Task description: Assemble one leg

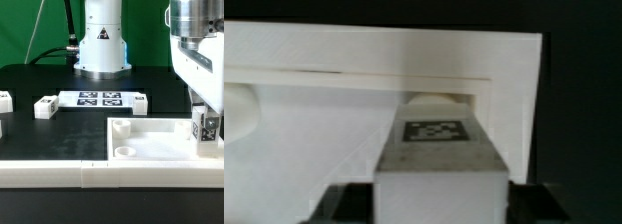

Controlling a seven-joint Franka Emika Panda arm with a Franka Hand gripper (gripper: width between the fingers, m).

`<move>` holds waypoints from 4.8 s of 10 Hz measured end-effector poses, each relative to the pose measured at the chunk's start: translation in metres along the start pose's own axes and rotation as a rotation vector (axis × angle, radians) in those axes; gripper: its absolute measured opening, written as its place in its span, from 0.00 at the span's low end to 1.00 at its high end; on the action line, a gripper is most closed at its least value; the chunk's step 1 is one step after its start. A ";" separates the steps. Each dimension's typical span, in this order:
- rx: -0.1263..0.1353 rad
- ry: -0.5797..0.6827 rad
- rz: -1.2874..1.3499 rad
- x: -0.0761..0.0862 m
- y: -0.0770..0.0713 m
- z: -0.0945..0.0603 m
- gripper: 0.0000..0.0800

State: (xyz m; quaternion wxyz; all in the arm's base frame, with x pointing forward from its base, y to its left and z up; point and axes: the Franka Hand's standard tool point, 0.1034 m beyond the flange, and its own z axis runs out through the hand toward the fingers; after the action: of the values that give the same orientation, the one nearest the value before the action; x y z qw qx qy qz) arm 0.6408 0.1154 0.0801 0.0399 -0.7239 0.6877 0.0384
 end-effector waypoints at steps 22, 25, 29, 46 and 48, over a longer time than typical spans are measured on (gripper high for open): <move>-0.052 0.021 -1.483 -0.005 0.002 0.002 0.37; -0.032 0.030 -1.304 -0.003 0.001 0.003 0.37; -0.014 0.030 -0.822 -0.002 0.001 0.003 0.37; -0.015 0.040 -0.948 -0.013 0.001 0.003 0.81; -0.026 0.052 -1.206 -0.013 -0.001 0.002 0.81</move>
Offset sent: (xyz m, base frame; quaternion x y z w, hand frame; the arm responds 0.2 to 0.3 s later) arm -0.0025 0.0049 -0.0032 -0.0293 0.0055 -0.2543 0.9667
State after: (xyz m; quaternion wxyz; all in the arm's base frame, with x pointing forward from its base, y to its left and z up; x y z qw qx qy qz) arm 0.6406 0.1289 0.0792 0.0290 -0.9873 0.1559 -0.0003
